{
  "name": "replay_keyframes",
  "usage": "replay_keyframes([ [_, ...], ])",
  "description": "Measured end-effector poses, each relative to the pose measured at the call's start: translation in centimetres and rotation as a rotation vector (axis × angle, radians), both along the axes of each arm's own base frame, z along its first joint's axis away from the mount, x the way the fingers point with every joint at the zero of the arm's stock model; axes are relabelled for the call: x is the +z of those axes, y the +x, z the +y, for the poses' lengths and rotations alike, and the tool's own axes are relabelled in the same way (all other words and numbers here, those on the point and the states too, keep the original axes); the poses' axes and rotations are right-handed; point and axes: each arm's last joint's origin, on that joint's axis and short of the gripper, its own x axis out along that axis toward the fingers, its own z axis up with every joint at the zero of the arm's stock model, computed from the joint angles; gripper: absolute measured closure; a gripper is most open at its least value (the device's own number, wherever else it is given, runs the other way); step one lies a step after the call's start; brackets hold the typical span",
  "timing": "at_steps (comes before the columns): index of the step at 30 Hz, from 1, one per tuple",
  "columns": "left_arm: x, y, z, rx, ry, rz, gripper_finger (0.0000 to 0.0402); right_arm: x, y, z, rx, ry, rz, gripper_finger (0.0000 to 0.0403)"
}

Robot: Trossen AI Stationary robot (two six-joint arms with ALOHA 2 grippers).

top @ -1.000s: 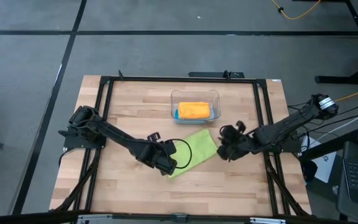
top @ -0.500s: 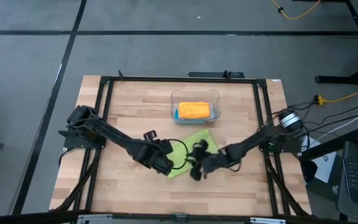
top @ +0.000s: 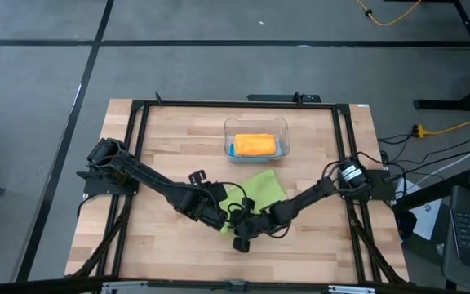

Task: Fold microfiber towels
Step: Fold the green towel

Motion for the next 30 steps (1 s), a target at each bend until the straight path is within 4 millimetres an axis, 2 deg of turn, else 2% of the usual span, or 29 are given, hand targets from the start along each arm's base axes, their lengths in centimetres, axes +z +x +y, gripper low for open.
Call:
replay_keyframes([
  [2, 0.0, 0.0, 0.0, 0.0, -0.001, 0.0, 0.0278, -0.6, -0.1, 0.1, 0.031, 0.034, 0.03, 0.0296],
  [5, 0.0, 0.0, 0.0, 0.0, -0.001, -0.001, 0.0278, -0.9, -0.7, 0.4, 0.198, 0.099, 0.112, 0.0296],
  [9, 0.0, -0.1, -0.2, -0.005, 0.0, -0.001, 0.0278, -0.4, -2.2, 2.1, 0.479, 0.152, 0.212, 0.0296],
  [14, 0.0, -0.1, -0.4, -0.01, -0.001, -0.005, 0.0278, 0.5, -3.8, 2.7, 0.658, 0.166, 0.295, 0.0296],
  [20, 0.0, -0.1, -0.4, -0.01, -0.003, -0.009, 0.0278, 1.7, -6.1, 1.8, 0.571, 0.174, 0.524, 0.0296],
  [24, 0.0, 0.0, -0.5, -0.008, -0.008, -0.021, 0.0278, 3.1, -7.4, 1.8, 0.505, 0.169, 0.588, 0.0296],
  [27, 0.1, 0.3, -0.6, -0.009, -0.022, -0.05, 0.0278, 5.0, -9.0, 1.6, 0.425, 0.105, 0.614, 0.0296],
  [30, 0.2, 0.7, -0.9, -0.018, -0.047, -0.097, 0.0278, 8.3, -10.4, 1.9, 0.33, -0.015, 0.513, 0.0296],
])
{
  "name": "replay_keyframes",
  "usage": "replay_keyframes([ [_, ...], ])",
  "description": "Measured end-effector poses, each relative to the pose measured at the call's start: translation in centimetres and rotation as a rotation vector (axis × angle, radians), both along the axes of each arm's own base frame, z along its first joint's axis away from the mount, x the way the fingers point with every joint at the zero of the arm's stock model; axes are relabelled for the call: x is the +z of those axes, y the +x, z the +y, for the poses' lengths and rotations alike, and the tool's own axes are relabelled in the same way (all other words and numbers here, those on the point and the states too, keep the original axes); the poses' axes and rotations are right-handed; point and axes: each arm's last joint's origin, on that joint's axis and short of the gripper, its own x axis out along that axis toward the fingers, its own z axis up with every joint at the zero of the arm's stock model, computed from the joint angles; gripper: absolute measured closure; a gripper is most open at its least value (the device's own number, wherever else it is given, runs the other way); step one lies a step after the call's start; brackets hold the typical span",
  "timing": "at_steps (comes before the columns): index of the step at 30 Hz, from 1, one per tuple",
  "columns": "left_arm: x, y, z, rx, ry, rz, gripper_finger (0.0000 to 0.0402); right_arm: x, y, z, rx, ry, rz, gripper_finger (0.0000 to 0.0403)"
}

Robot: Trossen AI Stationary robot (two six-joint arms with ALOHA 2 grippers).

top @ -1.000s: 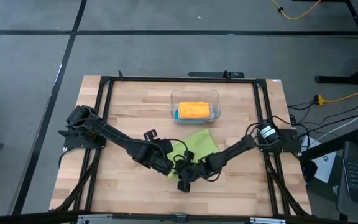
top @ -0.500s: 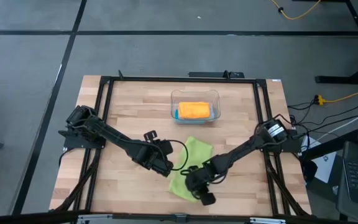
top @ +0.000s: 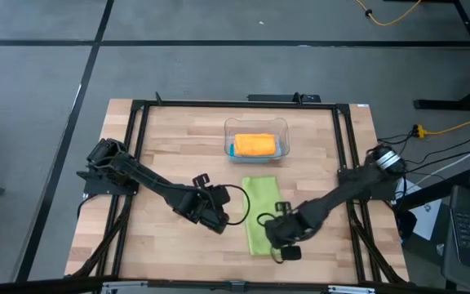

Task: Fold microfiber towels
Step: Fold the green towel

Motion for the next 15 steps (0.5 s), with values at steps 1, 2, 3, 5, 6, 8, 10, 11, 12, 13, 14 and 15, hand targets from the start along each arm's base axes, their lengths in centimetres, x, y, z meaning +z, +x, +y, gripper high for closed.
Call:
replay_keyframes([
  [1, 0.0, 0.1, -0.1, -0.009, -0.007, -0.016, 0.0278, 0.7, -0.4, 0.2, -0.023, -0.039, -0.043, 0.0296],
  [2, 0.1, 0.3, -0.3, -0.022, -0.016, -0.03, 0.0278, 1.1, -0.8, 0.4, -0.035, -0.072, -0.08, 0.0296],
  [3, 0.2, 0.5, -0.5, -0.039, -0.032, -0.047, 0.0278, 1.4, -1.2, 0.7, -0.04, -0.09, -0.103, 0.0296],
  [5, 0.4, 1.1, -0.9, -0.09, -0.081, -0.086, 0.0278, 2.3, -2.0, 1.4, -0.035, -0.087, -0.147, 0.0296],
  [6, 0.4, 1.4, -1.3, -0.125, -0.107, -0.108, 0.0278, 2.6, -2.3, 1.7, -0.029, -0.086, -0.161, 0.0296],
  [8, 0.4, 2.3, -2.2, -0.213, -0.147, -0.164, 0.0278, 2.5, -2.9, 2.5, -0.012, -0.101, -0.178, 0.0296],
  [10, -0.1, 3.2, -3.2, -0.331, -0.175, -0.203, 0.0278, 2.2, -3.4, 3.2, -0.012, -0.127, -0.196, 0.0296],
  [11, -0.4, 3.7, -3.7, -0.403, -0.176, -0.218, 0.0278, 2.2, -3.6, 3.6, -0.011, -0.136, -0.213, 0.0296],
  [12, -0.8, 4.0, -4.2, -0.467, -0.163, -0.225, 0.0278, 2.1, -3.8, 3.9, -0.016, -0.144, -0.223, 0.0296],
  [13, -1.2, 4.5, -4.7, -0.523, -0.154, -0.243, 0.0278, 2.0, -4.0, 4.1, -0.019, -0.152, -0.228, 0.0296],
  [14, -1.4, 4.9, -5.1, -0.562, -0.152, -0.272, 0.0278, 1.8, -4.2, 4.4, -0.023, -0.154, -0.229, 0.0296],
  [15, -1.7, 5.1, -5.5, -0.591, -0.15, -0.293, 0.0278, 1.7, -4.3, 4.6, -0.026, -0.155, -0.23, 0.0296],
])
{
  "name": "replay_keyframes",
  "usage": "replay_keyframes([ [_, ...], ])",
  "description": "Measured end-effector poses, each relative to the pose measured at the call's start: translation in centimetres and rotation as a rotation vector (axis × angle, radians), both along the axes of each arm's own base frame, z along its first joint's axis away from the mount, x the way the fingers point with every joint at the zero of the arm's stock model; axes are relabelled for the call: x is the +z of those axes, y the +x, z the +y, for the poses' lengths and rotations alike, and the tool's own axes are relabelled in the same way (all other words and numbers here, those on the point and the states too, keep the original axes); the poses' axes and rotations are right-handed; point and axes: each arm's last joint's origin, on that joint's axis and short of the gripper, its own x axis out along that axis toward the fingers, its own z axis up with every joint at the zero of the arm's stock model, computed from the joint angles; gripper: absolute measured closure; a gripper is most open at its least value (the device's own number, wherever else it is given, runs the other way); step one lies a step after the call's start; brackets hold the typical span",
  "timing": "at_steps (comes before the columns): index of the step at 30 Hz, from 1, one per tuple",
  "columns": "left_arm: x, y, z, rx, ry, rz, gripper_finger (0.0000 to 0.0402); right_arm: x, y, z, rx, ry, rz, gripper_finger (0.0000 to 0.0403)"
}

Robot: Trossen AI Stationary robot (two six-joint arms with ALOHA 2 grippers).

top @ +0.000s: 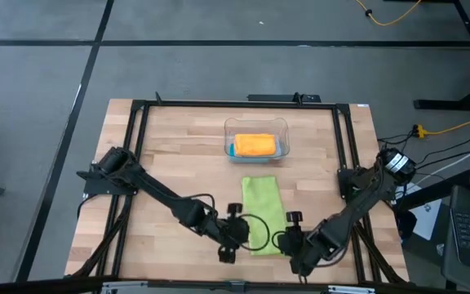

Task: Fold microfiber towels
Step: Fold the green towel

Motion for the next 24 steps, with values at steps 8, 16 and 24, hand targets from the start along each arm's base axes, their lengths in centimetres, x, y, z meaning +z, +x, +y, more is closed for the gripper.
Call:
replay_keyframes([
  [8, -3.9, 1.5, -1.3, -0.113, -0.081, 0.03, 0.0261, -0.3, -0.5, 0.9, -0.049, 0.043, -0.009, 0.0296],
  [16, -6.7, 2.9, -2.1, -0.244, 0.063, 0.038, 0.0222, -1.1, 0.1, 1.0, -0.117, 0.069, -0.003, 0.0261],
  [24, -7.6, 3.9, -2.7, -0.362, 0.174, 0.045, 0.0221, -4.4, 0.9, 1.6, -0.121, 0.026, 0.057, 0.0186],
])
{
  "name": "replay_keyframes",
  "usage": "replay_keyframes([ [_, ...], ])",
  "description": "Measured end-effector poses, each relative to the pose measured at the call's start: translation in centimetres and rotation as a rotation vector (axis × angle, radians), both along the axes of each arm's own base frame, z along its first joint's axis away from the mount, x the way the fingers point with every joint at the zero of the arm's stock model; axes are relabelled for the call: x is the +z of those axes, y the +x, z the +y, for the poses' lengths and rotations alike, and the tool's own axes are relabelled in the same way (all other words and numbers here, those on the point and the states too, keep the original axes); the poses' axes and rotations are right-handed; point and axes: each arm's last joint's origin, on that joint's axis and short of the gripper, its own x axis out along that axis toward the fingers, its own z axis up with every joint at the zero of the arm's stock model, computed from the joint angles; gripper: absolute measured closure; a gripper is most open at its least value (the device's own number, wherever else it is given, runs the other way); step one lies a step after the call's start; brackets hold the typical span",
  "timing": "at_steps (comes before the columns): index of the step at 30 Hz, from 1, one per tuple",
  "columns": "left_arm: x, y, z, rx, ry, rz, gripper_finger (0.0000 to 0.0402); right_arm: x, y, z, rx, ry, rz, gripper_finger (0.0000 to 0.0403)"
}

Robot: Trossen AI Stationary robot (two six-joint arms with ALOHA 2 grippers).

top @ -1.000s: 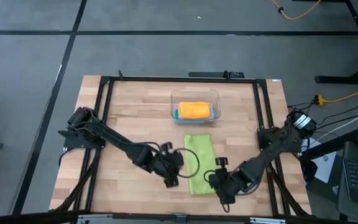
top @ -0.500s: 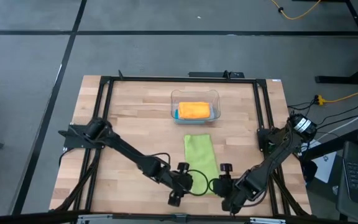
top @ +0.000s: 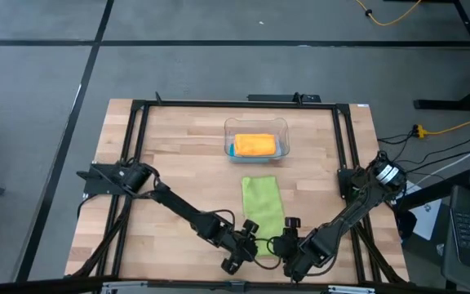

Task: Fold microfiber towels
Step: Fold the green towel

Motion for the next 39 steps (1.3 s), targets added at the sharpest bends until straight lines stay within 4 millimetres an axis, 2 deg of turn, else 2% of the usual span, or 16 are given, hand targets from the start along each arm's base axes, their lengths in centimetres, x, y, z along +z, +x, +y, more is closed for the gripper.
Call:
replay_keyframes([
  [8, -0.9, -0.3, 1.1, -0.027, 0.084, 0.09, 0.022, -1.7, 0.3, 0.6, 0.112, 0.004, 0.055, 0.018],
  [20, -1.5, 0.4, 1.7, -0.026, 0.086, 0.075, 0.022, -3.3, 0.8, 0.3, 0.075, -0.02, 0.099, 0.019],
  [23, -1.5, 0.4, 1.7, 0.0, 0.066, 0.082, 0.0225, -3.3, 0.8, 0.3, 0.054, -0.029, 0.084, 0.0211],
  [27, -1.6, 0.3, 1.7, 0.046, 0.03, 0.098, 0.0254, -3.4, 0.8, 0.3, 0.037, -0.037, 0.072, 0.0255],
  [36, -1.7, 0.3, 1.6, 0.103, -0.003, 0.104, 0.0366, -3.5, 1.1, 0.2, 0.028, -0.062, 0.036, 0.0381],
  [39, -1.7, 0.4, 1.7, 0.106, 0.001, 0.102, 0.0395, -3.5, 1.1, 0.2, 0.026, -0.059, 0.033, 0.0391],
])
